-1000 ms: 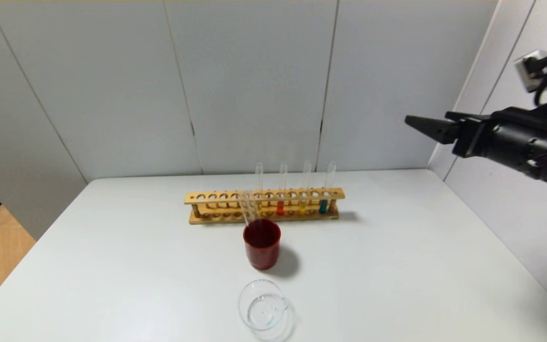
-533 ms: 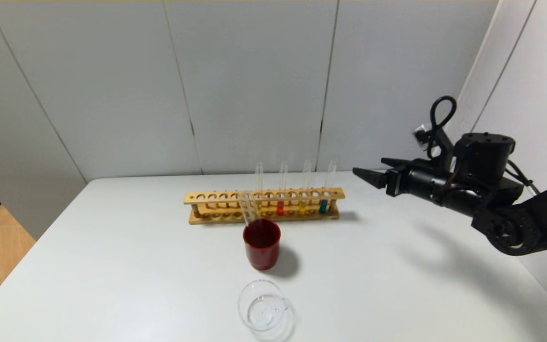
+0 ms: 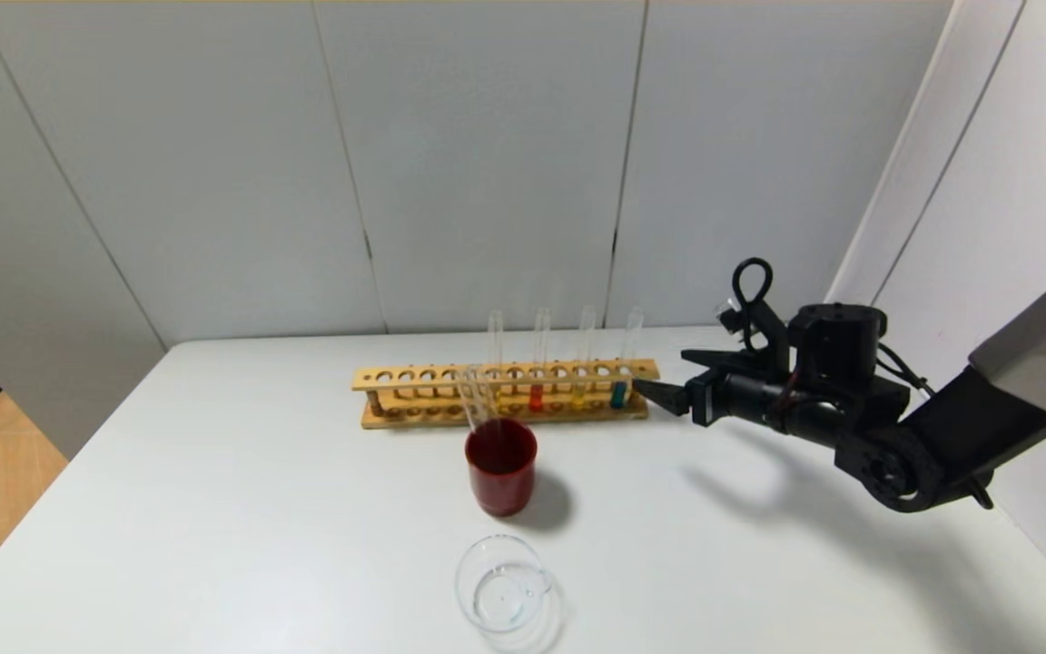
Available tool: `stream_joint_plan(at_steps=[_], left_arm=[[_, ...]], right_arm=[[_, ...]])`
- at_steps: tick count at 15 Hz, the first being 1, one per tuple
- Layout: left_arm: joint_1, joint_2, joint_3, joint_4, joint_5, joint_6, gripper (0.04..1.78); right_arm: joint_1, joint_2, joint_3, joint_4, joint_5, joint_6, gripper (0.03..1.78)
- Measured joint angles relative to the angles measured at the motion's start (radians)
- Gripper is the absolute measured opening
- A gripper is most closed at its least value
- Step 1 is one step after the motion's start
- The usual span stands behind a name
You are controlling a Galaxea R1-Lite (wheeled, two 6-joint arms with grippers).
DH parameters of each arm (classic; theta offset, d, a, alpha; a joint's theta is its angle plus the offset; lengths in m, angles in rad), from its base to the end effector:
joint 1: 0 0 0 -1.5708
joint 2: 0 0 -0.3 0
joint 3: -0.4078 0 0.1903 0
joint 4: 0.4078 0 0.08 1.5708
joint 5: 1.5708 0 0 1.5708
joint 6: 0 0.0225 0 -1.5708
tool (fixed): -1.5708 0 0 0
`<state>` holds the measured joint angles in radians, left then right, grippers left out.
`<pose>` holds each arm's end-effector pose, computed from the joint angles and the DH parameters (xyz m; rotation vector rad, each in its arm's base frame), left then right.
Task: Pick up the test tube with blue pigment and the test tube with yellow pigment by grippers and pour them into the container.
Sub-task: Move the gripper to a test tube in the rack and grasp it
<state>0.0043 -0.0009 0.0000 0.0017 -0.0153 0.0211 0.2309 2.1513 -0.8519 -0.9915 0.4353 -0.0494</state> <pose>-0.0229 -0.0004 0.0753 0.0211 0.0007 -0.0110 0.3675 0.0961 0.0724 -0.0152 0.2956 0.6683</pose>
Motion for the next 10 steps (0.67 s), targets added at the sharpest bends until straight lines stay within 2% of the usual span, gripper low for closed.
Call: stream_joint_plan(at_steps=[10], left_arm=[[0.0, 0.0, 0.0, 0.0, 0.0, 0.001, 1.75]], right_arm=[[0.016, 0.113, -0.224, 0.015, 0.005, 0.011, 1.75]])
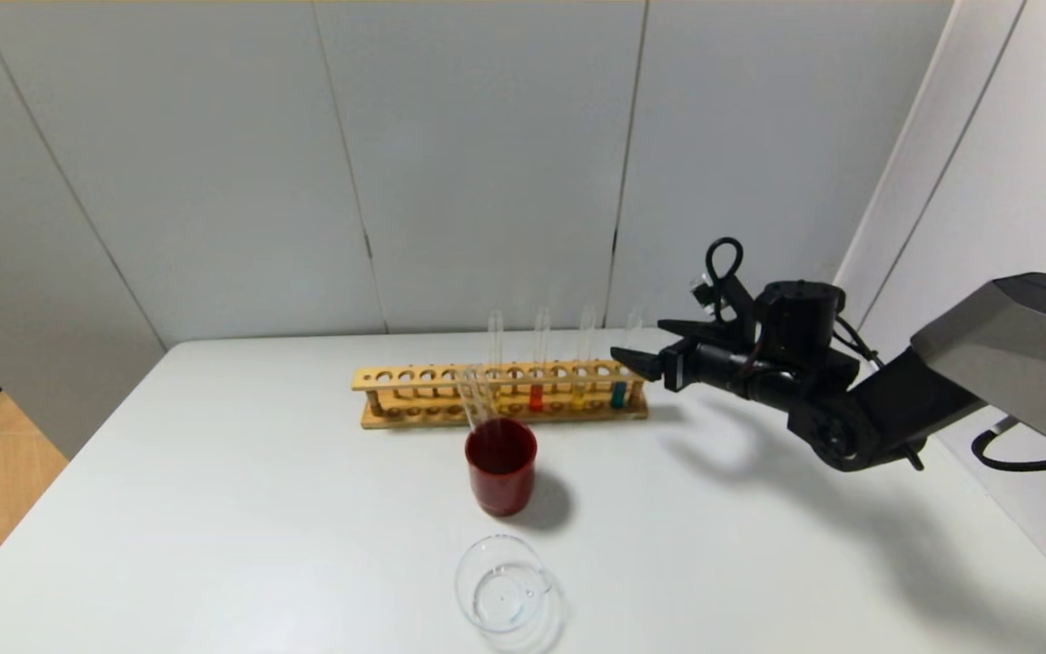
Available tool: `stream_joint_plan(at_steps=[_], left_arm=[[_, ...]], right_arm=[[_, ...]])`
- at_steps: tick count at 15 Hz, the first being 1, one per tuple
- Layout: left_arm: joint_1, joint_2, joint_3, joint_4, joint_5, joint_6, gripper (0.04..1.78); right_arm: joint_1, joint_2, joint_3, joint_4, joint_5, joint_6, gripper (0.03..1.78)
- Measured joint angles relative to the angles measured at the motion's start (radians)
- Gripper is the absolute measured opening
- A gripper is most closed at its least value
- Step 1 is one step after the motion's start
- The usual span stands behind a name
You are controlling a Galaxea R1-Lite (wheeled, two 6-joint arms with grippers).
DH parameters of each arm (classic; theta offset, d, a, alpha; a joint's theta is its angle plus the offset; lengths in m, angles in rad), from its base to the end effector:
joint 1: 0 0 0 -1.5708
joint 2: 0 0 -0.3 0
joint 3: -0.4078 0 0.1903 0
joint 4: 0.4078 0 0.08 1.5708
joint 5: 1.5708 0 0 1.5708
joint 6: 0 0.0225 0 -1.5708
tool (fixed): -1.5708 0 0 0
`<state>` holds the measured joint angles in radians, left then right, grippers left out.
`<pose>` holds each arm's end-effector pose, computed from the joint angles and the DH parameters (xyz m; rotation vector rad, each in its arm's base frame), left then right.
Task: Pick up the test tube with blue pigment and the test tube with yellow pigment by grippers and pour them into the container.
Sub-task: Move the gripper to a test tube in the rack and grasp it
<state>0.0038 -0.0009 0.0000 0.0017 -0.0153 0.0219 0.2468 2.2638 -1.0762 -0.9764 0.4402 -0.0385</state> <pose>-0.0229 -0.0004 0.0753 0.0219 0.0007 -0.0115 0.4099 0.1131 0.0760 -0.0160 0.2012 0.6884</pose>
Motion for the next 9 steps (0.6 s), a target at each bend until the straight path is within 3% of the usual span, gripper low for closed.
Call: stream_joint_plan(at_steps=[9], left_arm=[[0.0, 0.0, 0.0, 0.0, 0.0, -0.001, 1.75]], right_arm=[[0.024, 0.04, -0.013, 0.0, -0.001, -0.007, 1.75]])
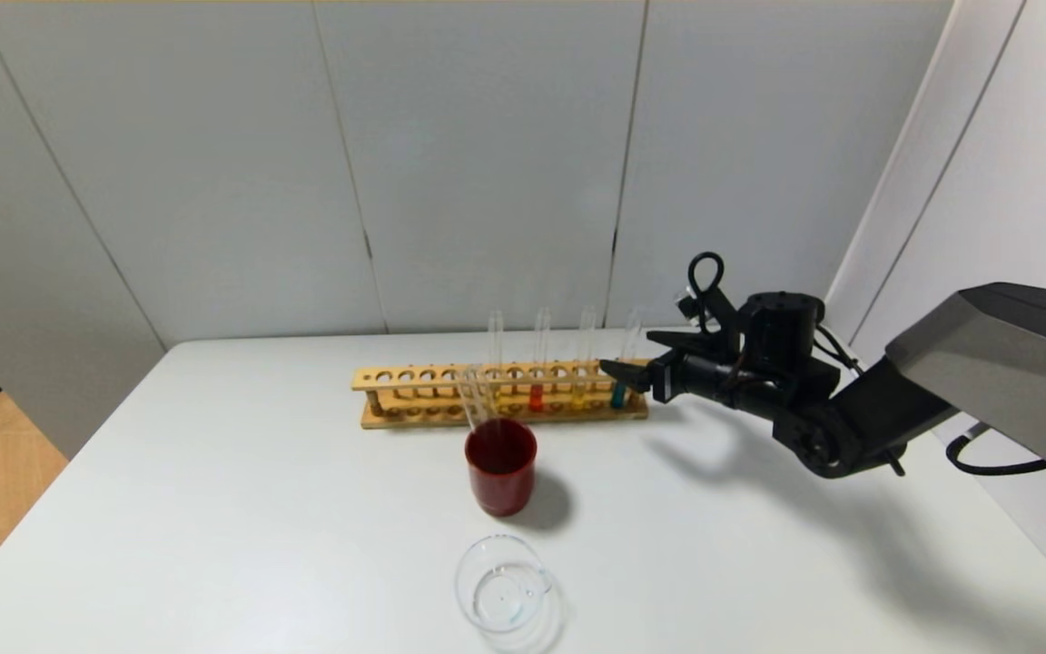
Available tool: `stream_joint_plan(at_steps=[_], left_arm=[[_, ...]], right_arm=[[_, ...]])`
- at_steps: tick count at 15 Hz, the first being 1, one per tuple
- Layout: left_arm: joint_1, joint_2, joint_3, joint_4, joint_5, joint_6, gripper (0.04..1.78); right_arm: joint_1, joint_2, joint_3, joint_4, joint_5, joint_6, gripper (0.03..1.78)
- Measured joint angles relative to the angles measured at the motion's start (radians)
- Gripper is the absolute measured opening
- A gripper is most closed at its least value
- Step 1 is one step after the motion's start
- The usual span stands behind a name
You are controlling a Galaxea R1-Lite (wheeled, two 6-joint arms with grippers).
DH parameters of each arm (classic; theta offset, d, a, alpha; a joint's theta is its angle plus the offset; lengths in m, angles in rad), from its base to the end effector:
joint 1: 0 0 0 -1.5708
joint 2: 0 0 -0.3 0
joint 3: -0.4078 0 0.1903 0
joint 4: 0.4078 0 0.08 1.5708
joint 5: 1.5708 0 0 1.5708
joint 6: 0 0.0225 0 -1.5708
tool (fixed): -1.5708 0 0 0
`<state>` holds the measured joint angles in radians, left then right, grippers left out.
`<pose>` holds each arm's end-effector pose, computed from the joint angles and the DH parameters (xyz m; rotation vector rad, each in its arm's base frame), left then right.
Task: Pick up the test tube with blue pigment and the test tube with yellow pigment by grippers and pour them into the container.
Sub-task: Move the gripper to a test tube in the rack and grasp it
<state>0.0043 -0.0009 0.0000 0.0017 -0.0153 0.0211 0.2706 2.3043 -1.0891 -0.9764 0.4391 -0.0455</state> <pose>-0.0229 -0.0004 0.0753 0.0211 0.0007 -0.0110 0.4117 0.1241 0.0616 -0.0228 0.2269 0.7116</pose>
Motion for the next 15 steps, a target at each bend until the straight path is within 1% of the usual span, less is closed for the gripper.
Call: stream_joint_plan(at_steps=[9, 10, 12, 14, 15], left_arm=[[0.0, 0.0, 0.0, 0.0, 0.0, 0.0, 1.75], [0.0, 0.0, 0.0, 0.0, 0.0, 0.0, 1.75], [0.0, 0.0, 0.0, 0.0, 0.0, 0.0, 1.75], [0.0, 0.0, 0.0, 0.0, 0.0, 0.0, 1.75], [0.0, 0.0, 0.0, 0.0, 0.0, 0.0, 1.75]], right_arm=[[0.001, 0.051, -0.071, 0.007, -0.004, 0.001, 1.75], [0.001, 0.057, -0.077, 0.008, -0.005, 0.001, 1.72], [0.001, 0.063, -0.084, 0.013, -0.006, 0.001, 1.59], [0.001, 0.066, -0.087, 0.012, -0.006, 0.001, 1.37], [0.001, 0.067, -0.088, 0.012, -0.006, 0.001, 1.22]])
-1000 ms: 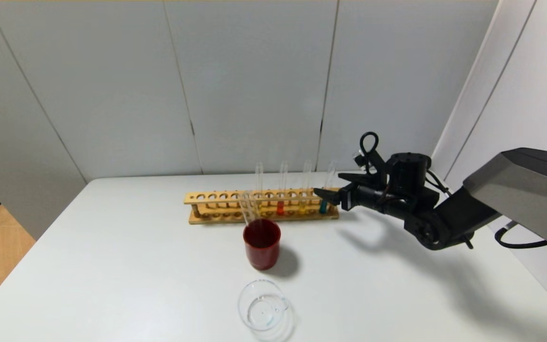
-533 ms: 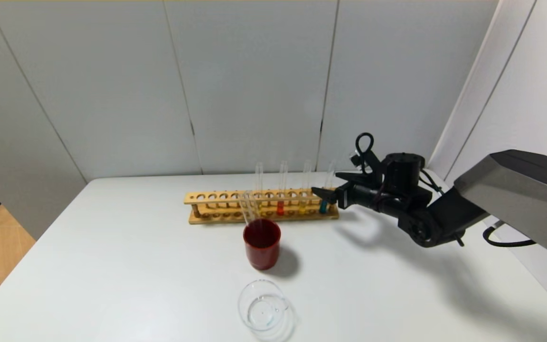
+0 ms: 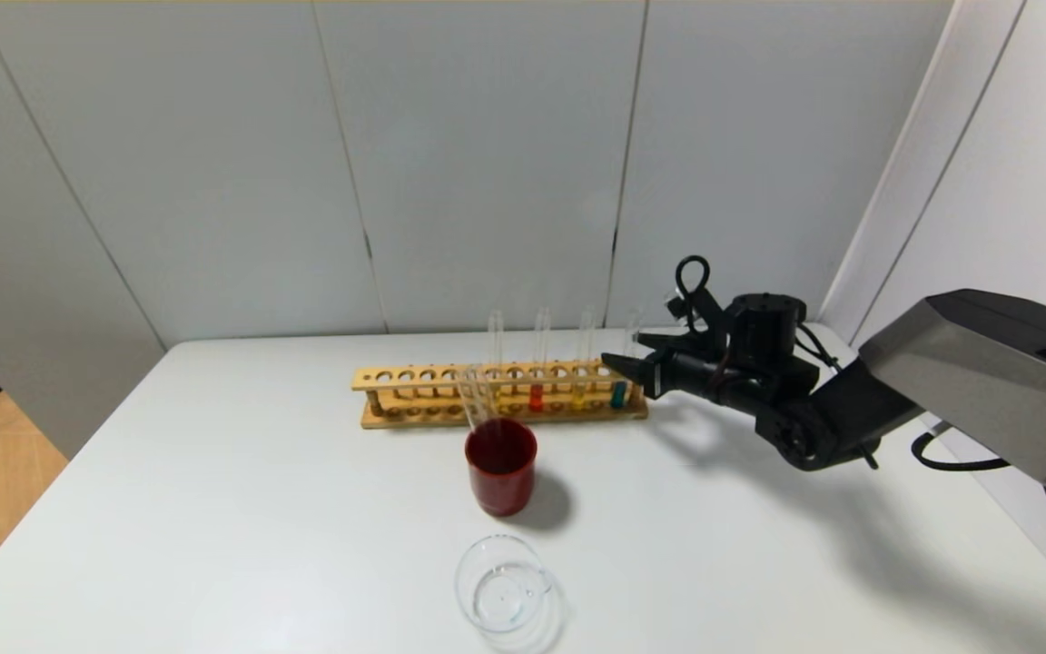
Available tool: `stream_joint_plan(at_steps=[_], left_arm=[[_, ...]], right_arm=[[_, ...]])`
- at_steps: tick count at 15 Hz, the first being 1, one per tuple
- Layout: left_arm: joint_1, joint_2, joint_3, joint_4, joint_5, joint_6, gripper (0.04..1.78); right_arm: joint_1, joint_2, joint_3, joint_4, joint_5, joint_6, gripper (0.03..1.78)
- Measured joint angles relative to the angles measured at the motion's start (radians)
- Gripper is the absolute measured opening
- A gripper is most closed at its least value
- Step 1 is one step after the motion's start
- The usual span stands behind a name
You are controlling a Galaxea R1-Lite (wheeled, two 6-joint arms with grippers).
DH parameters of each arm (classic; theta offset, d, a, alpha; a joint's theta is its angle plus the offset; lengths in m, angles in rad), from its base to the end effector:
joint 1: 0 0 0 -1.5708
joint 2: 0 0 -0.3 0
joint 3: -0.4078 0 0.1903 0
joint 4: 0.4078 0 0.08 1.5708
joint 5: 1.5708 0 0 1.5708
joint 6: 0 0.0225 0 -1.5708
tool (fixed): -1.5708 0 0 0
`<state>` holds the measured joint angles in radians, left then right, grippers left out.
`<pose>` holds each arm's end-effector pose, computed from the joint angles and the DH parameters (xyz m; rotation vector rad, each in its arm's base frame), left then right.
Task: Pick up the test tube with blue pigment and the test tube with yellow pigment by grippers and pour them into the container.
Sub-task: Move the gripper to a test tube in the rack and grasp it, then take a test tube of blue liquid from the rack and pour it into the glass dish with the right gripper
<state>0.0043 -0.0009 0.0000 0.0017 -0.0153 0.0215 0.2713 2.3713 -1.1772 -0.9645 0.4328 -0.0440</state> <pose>-0.0229 -0.0004 0.0753 0.0215 0.0007 -0.0110 0.4286 0.1290 0.0514 -0.0231 0.2182 0.7059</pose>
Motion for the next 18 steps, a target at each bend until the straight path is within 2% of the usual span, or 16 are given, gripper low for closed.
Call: stream_joint_plan(at_steps=[3, 5, 6, 13, 18], left_arm=[[0.0, 0.0, 0.0, 0.0, 0.0, 0.0, 1.75], [0.0, 0.0, 0.0, 0.0, 0.0, 0.0, 1.75], [0.0, 0.0, 0.0, 0.0, 0.0, 0.0, 1.75], [0.0, 0.0, 0.0, 0.0, 0.0, 0.0, 1.75], [0.0, 0.0, 0.0, 0.0, 0.0, 0.0, 1.75]], right_arm=[[0.002, 0.001, -0.004, -0.003, -0.001, 0.0, 0.65], [0.003, 0.001, -0.006, -0.006, -0.005, 0.0, 0.38], [0.003, 0.001, -0.006, -0.007, -0.005, 0.0, 0.34], [0.008, -0.003, -0.018, -0.013, -0.009, 0.001, 0.33], [0.004, -0.072, -0.069, -0.006, -0.01, 0.016, 0.33]])
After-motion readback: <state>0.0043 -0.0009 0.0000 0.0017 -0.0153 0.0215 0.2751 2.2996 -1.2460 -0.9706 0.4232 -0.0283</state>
